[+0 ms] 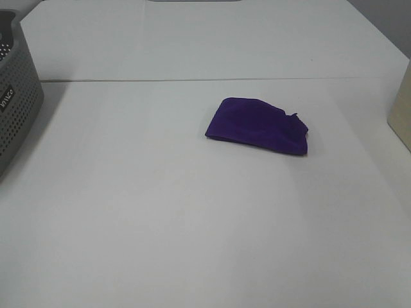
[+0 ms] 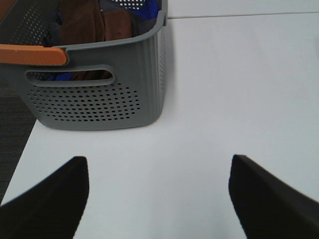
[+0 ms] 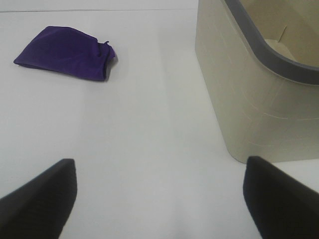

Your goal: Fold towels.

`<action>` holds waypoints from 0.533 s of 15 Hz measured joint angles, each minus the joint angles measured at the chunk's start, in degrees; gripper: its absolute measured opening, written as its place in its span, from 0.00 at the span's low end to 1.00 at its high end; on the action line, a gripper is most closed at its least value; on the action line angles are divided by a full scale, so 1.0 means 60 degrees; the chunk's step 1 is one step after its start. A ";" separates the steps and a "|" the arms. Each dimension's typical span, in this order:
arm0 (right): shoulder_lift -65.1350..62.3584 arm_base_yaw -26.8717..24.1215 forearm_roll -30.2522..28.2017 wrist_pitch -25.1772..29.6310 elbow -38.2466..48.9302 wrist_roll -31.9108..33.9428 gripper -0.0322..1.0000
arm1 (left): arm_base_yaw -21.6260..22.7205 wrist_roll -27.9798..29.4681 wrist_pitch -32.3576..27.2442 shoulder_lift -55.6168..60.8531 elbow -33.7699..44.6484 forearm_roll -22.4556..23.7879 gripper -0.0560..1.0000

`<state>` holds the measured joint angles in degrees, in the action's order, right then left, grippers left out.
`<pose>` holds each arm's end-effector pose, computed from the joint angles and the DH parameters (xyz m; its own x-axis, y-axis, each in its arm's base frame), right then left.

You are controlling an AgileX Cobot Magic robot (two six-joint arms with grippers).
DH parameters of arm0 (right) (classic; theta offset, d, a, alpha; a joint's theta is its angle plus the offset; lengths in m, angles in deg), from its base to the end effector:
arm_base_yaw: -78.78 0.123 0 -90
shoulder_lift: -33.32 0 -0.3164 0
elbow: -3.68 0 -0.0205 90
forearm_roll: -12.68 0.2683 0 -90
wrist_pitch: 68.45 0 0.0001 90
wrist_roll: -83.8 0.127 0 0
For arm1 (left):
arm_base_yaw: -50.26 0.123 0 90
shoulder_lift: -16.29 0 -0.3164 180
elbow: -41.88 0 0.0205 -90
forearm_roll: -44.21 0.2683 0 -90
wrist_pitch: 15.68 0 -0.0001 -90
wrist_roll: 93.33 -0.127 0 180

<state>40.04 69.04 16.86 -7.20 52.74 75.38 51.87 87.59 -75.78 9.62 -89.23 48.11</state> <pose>0.0103 0.0065 0.2703 -0.4567 -0.0346 -0.8889 0.0621 0.9956 -0.0707 0.0095 0.0078 0.2735 -0.4333 0.0057 -0.9012 -0.0734 0.9964 0.0416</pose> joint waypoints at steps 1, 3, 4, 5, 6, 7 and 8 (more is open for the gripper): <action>0.0000 0.0000 0.0010 0.0000 0.0000 0.0000 0.87 | 0.0057 0.0000 0.0000 0.0000 0.0000 0.0000 0.73; 0.0000 0.0000 0.0010 -0.0010 0.0000 0.0000 0.87 | 0.0057 -0.0010 0.0000 0.0000 0.0000 0.0000 0.73; 0.0000 0.0000 0.0010 -0.0010 0.0000 0.0000 0.87 | 0.0057 -0.0010 0.0000 0.0000 0.0000 0.0000 0.73; 0.0000 0.0000 0.0010 -0.0029 0.0000 0.0000 0.87 | 0.0057 -0.0010 0.0000 0.0000 0.0000 0.0000 0.73; 0.0000 0.0000 0.0010 -0.0038 0.0000 0.0000 0.87 | 0.0057 -0.0010 0.0000 0.0000 0.0000 0.0000 0.73; 0.0000 0.0000 0.0010 -0.0038 0.0000 0.0000 0.87 | 0.0057 -0.0057 0.0000 0.0000 0.0000 0.0000 0.73; 0.0000 0.0000 0.0010 -0.0038 0.0000 0.0000 0.87 | 0.0057 -0.0153 0.0000 0.0000 0.0000 -0.0067 0.73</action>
<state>40.04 69.04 16.92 -7.43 52.74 75.38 52.21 86.67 -75.78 9.62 -89.23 47.70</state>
